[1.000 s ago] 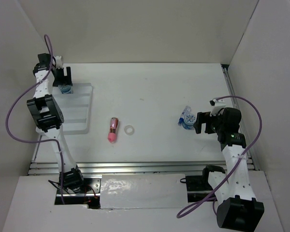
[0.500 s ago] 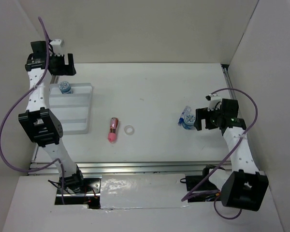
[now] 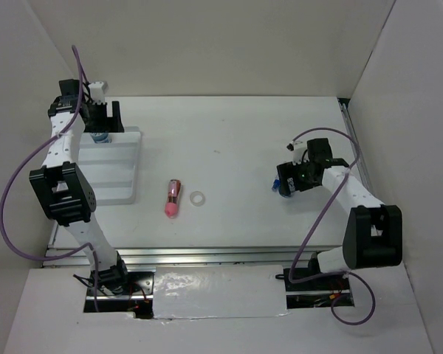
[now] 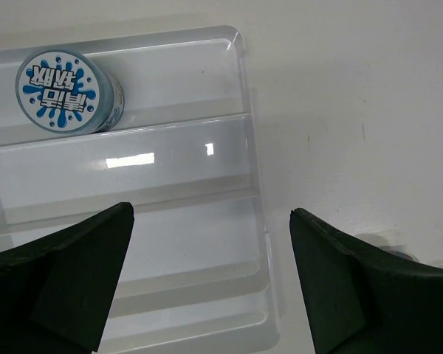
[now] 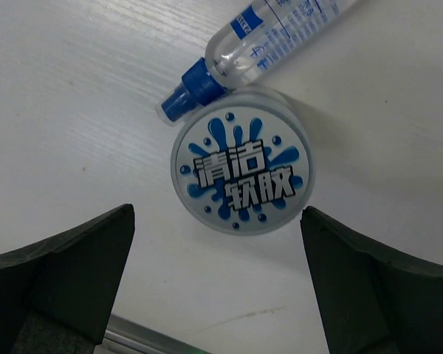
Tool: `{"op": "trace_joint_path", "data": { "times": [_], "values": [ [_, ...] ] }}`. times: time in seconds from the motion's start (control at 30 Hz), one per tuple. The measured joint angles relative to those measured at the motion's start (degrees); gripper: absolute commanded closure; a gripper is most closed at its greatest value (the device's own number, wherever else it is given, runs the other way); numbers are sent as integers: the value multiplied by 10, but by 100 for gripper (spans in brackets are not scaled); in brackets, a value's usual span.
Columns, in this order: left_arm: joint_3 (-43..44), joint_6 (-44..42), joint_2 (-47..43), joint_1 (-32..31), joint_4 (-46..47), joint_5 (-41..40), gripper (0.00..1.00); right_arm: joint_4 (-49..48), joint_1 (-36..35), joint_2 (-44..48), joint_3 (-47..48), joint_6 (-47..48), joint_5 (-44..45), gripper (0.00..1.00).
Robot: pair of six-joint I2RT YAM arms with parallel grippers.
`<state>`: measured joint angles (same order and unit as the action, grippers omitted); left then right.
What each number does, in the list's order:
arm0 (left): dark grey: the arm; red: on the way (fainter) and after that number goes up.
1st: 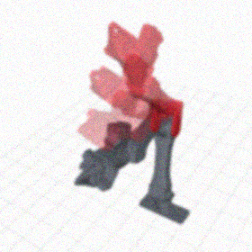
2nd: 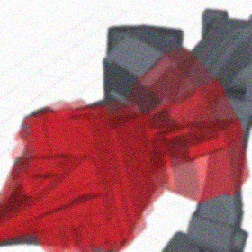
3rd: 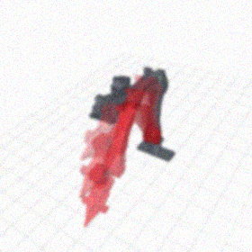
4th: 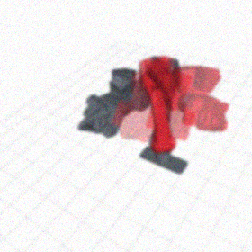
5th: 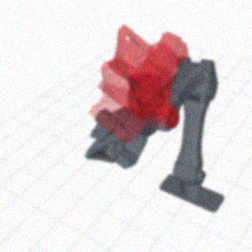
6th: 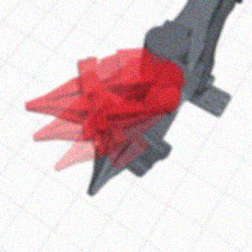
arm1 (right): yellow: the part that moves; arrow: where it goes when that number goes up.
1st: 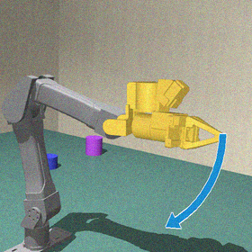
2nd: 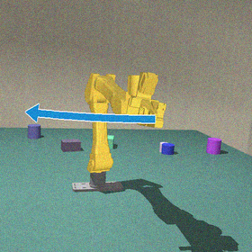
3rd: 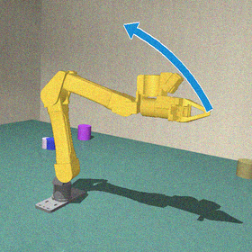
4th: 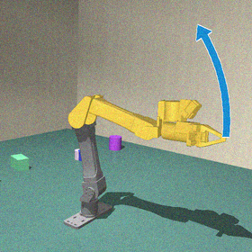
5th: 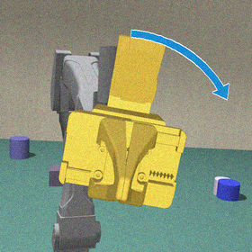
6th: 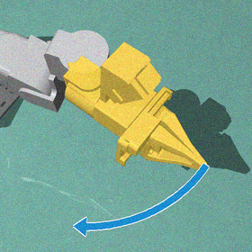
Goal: Sort the stationery into containers
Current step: Pick up the stationery from the center of the board.
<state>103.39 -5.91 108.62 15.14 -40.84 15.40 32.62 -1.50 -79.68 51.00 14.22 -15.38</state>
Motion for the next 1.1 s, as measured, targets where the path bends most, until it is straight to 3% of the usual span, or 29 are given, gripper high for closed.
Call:
{"op": "trace_joint_path", "data": {
  "times": [0.27,0.37,0.4,0.57,0.7,0.9,1.1],
  "values": [
    [-14,-2,-8,0,6,1,1,-28,-23,-54,21,-14,42,3],
    [-19,-2,-8,0,6,1,1,-31,-25,-69,26,-16,52,16],
    [-20,-2,-8,0,6,1,1,-32,-26,-72,26,-17,55,26],
    [-21,-2,-8,4,7,1,1,-30,-28,-75,26,-15,68,55],
    [-21,-2,-8,10,7,3,1,5,-28,-50,28,1,71,66],
    [-21,-3,-8,17,5,18,1,125,-34,43,127,32,64,70],
    [-22,-2,-9,19,5,43,1,122,-141,-26,301,2,44,70]
  ]
}}
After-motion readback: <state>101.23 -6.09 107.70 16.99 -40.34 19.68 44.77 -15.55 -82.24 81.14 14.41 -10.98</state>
